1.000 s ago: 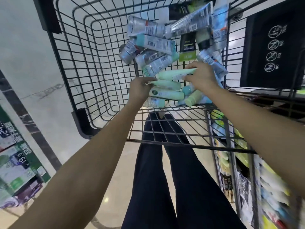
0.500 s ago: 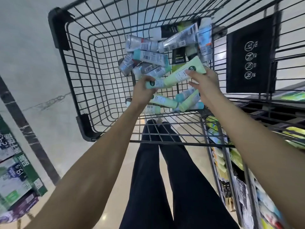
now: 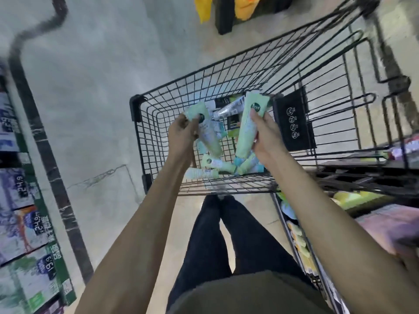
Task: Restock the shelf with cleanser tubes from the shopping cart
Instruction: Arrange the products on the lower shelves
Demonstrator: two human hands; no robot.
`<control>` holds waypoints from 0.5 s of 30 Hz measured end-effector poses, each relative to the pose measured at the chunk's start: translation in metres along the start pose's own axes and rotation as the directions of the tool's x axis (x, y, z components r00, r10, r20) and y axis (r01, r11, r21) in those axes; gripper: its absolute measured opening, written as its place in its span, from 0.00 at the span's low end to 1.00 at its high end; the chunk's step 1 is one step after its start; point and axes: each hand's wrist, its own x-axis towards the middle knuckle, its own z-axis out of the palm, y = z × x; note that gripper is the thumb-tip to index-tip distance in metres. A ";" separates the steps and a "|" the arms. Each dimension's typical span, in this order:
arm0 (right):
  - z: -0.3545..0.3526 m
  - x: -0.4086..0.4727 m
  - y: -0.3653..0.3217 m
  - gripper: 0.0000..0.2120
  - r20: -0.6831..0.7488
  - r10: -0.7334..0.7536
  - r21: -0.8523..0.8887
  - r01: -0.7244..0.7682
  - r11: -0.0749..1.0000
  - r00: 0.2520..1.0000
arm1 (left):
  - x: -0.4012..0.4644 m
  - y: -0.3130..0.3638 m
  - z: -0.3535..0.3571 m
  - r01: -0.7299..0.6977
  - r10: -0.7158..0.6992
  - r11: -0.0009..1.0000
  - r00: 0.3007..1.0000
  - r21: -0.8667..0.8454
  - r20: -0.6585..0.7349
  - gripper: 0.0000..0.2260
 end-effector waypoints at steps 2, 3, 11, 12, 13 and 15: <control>0.006 -0.029 -0.017 0.14 0.048 -0.010 0.010 0.010 1.000 0.999 | -0.025 0.026 0.006 -0.025 0.026 1.000 0.999 -0.014 0.037 0.11; 0.007 -0.045 -0.024 0.13 0.079 -0.013 0.021 0.012 1.000 0.997 | -0.040 0.039 0.009 -0.039 0.040 0.999 0.997 -0.023 0.060 0.09; 0.000 -0.161 -0.059 0.28 0.212 -0.164 -0.029 0.174 0.984 0.963 | -0.133 0.101 0.032 -0.081 0.075 0.996 0.983 0.030 0.168 0.29; -0.001 -0.174 -0.060 0.28 0.194 -0.195 -0.021 0.203 0.979 0.961 | -0.141 0.105 0.035 -0.109 0.098 0.993 0.981 0.052 0.170 0.24; -0.003 -0.186 -0.061 0.27 0.174 -0.233 -0.008 0.237 0.971 0.957 | -0.149 0.108 0.039 -0.136 0.122 0.989 0.974 0.063 0.188 0.19; -0.006 -0.212 -0.059 0.24 0.109 -0.286 0.037 0.283 0.958 0.952 | -0.165 0.111 0.043 -0.175 0.150 0.983 0.948 0.064 0.281 0.17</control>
